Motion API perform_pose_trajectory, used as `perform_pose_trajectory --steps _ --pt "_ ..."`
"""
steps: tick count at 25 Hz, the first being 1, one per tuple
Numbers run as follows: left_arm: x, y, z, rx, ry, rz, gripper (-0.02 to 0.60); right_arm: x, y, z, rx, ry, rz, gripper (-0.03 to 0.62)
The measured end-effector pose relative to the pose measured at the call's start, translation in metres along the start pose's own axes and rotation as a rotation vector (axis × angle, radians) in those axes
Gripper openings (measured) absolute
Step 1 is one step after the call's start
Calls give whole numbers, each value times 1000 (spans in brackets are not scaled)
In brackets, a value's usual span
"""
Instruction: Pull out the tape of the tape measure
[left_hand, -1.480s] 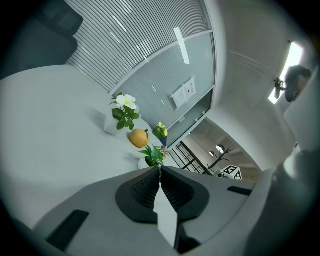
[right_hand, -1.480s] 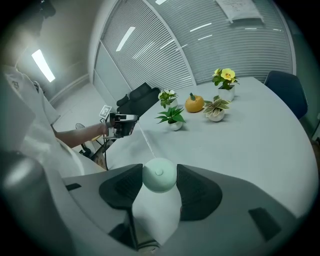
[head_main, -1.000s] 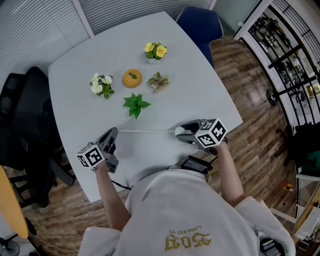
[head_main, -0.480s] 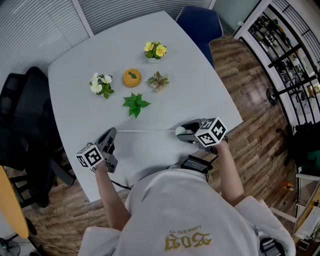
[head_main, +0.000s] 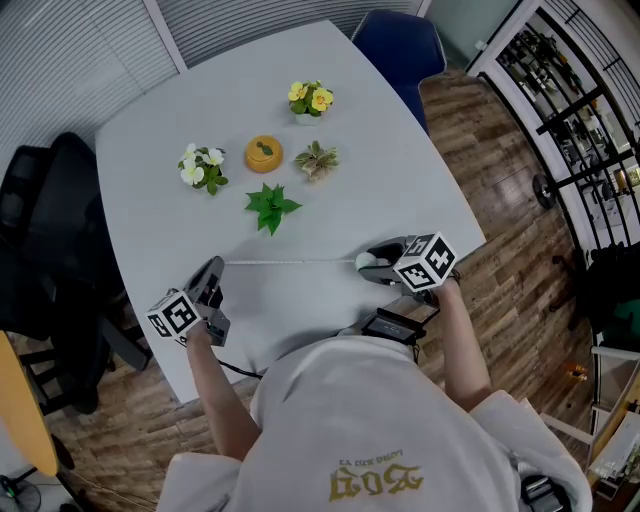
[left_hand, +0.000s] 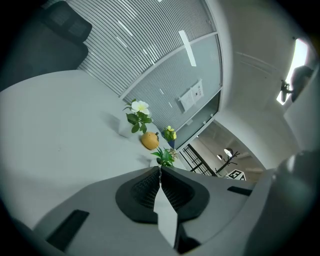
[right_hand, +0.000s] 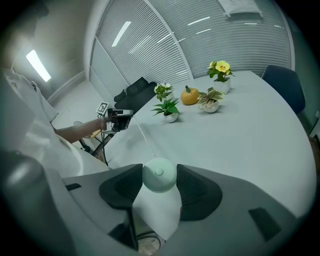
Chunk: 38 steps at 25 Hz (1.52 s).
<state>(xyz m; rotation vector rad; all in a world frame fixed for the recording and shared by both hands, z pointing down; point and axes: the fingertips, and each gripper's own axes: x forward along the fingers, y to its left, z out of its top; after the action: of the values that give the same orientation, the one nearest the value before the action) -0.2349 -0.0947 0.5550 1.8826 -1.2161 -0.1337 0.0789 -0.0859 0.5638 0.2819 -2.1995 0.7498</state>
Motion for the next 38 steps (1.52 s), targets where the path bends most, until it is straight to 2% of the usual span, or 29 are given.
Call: perform_pose_trajectory --steps 19,27,38 --pt "-5 11 -3 5 10 44 11 0 -5 -11 21 19 5 229" --pt "-12 13 2 -4 -11 73 11 0 -6 -19 25 38 0 227" --pt "-7 26 -14 -2 32 84 12 10 -8 -26 15 64 -8 229"
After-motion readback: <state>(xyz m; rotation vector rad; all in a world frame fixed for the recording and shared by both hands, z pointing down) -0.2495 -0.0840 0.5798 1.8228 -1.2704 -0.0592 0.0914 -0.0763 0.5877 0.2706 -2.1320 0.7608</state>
